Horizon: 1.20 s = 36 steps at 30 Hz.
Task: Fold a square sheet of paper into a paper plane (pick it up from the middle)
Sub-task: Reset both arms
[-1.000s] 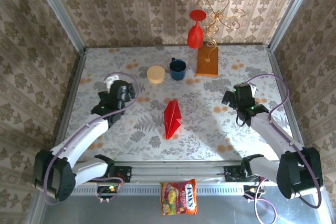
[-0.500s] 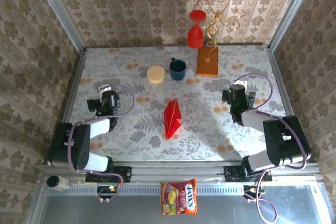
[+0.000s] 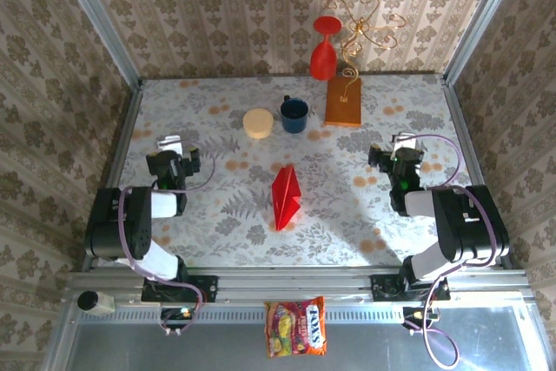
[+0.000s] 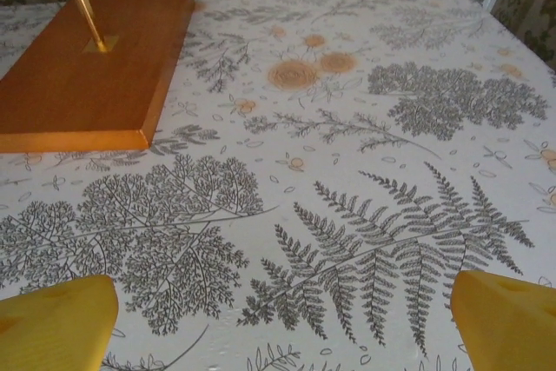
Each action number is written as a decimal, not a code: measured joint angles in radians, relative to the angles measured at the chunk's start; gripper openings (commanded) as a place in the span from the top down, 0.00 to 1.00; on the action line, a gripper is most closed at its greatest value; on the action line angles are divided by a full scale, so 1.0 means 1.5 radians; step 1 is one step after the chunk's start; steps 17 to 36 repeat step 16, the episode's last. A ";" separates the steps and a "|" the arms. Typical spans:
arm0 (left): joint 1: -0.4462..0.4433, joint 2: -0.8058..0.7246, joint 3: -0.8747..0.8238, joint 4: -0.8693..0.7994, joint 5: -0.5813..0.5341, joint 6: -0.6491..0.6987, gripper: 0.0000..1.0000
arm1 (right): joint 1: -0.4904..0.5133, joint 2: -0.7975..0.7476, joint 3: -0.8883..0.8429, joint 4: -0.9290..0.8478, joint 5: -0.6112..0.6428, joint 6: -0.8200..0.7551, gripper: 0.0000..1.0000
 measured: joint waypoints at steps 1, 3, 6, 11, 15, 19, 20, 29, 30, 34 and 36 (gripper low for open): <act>0.000 0.000 0.000 0.001 0.008 0.000 0.00 | 0.006 0.000 0.000 0.004 0.005 0.000 0.00; 0.000 0.000 0.000 0.005 0.017 0.000 0.00 | 0.012 0.000 0.000 0.010 0.013 0.000 0.00; 0.000 0.000 -0.001 0.011 0.023 0.000 0.00 | 0.015 0.000 0.000 0.016 0.017 0.000 0.00; -0.001 0.000 -0.002 0.015 0.027 0.000 0.00 | 0.015 0.000 0.000 0.020 0.021 0.000 0.00; -0.001 0.000 -0.002 0.015 0.028 0.000 0.00 | 0.015 0.001 0.000 0.020 0.023 0.000 0.00; -0.001 0.000 -0.002 0.015 0.028 0.000 0.00 | 0.015 0.001 0.000 0.021 0.023 0.000 0.00; -0.001 0.000 -0.002 0.015 0.028 0.000 0.00 | 0.015 0.001 0.000 0.021 0.023 0.000 0.00; -0.001 0.000 -0.002 0.015 0.028 0.000 0.00 | 0.015 0.001 0.000 0.021 0.023 0.000 0.00; -0.001 0.000 -0.002 0.015 0.028 0.000 0.00 | 0.015 0.001 0.000 0.021 0.023 0.000 0.00; -0.001 0.000 -0.002 0.015 0.028 0.000 0.00 | 0.015 0.001 0.000 0.021 0.023 0.000 0.00; -0.001 0.000 -0.002 0.015 0.028 0.000 0.00 | 0.015 0.001 0.000 0.021 0.023 0.000 0.00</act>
